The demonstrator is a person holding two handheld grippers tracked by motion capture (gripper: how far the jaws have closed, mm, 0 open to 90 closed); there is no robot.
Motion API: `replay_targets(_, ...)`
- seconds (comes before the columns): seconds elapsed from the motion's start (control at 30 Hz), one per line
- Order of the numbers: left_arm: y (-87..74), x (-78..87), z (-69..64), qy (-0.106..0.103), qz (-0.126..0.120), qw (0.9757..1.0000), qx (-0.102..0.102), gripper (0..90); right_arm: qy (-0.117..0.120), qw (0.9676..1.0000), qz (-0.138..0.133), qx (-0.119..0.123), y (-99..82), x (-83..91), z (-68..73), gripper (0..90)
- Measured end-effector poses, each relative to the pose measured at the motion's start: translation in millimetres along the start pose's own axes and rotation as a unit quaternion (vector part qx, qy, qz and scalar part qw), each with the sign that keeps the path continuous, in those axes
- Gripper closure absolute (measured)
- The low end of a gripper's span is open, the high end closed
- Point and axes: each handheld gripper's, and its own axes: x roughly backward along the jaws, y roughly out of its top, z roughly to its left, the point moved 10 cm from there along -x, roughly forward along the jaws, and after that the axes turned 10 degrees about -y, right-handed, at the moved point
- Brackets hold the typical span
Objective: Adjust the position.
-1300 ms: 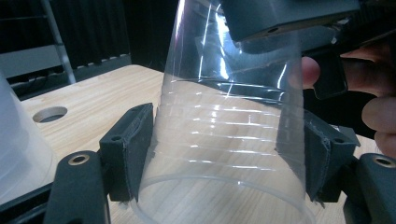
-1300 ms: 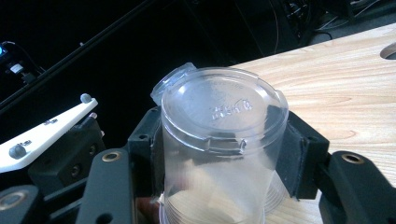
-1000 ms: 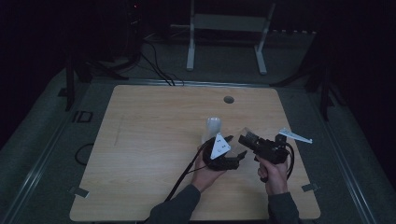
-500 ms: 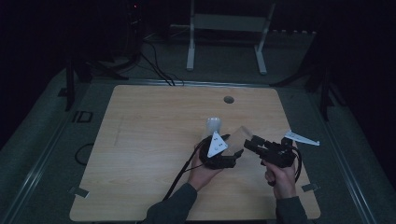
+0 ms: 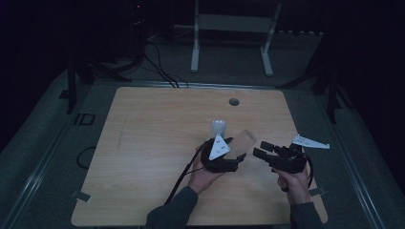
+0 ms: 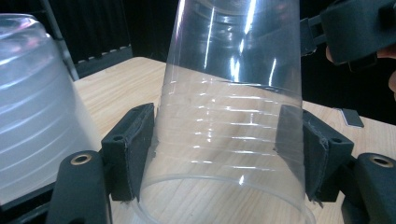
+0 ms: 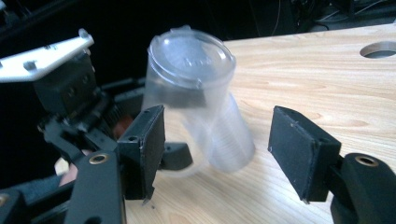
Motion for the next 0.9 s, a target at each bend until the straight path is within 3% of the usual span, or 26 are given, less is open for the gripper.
replay_targets(0.2, -1.2, 3.3, -1.5, -0.012, 0.009, 0.9999, -0.004, 29.4, -0.023, 0.999, 0.025, 0.029, -3.7, -1.3, -5.6, 36.3)
replay_targets(0.23, -1.5, 3.5, -1.4, -0.012, 0.01, 0.9999, -0.005, 29.4, -0.035, 0.9978, 0.037, 0.044, -4.8, -2.2, -8.4, 36.5)
replay_targets(0.37, -2.4, 4.7, -0.9, -0.015, 0.014, 0.9998, -0.005, 29.4, -0.042, 0.9965, 0.047, 0.056, -5.2, -2.5, -9.7, 36.4)
replay_targets(0.4, -2.8, 6.0, -0.2, -0.016, 0.016, 0.9997, -0.003, 29.4, -0.048, 0.9947, 0.057, 0.071, -5.4, -2.9, -9.8, 36.5)
replay_targets(0.5, -3.7, 7.0, -0.4, -0.019, 0.02, 0.9996, -0.005, 29.4, -0.055, 0.9929, 0.066, 0.083, -6.0, -3.4, -10.6, 37.4)
replay_targets(0.9, -6.3, 11.6, -0.5, -0.028, 0.03, 0.9991, -0.009, 29.4, -0.062, 0.9862, 0.096, 0.12, -8.6, -3.7, -12.0, 38.0)
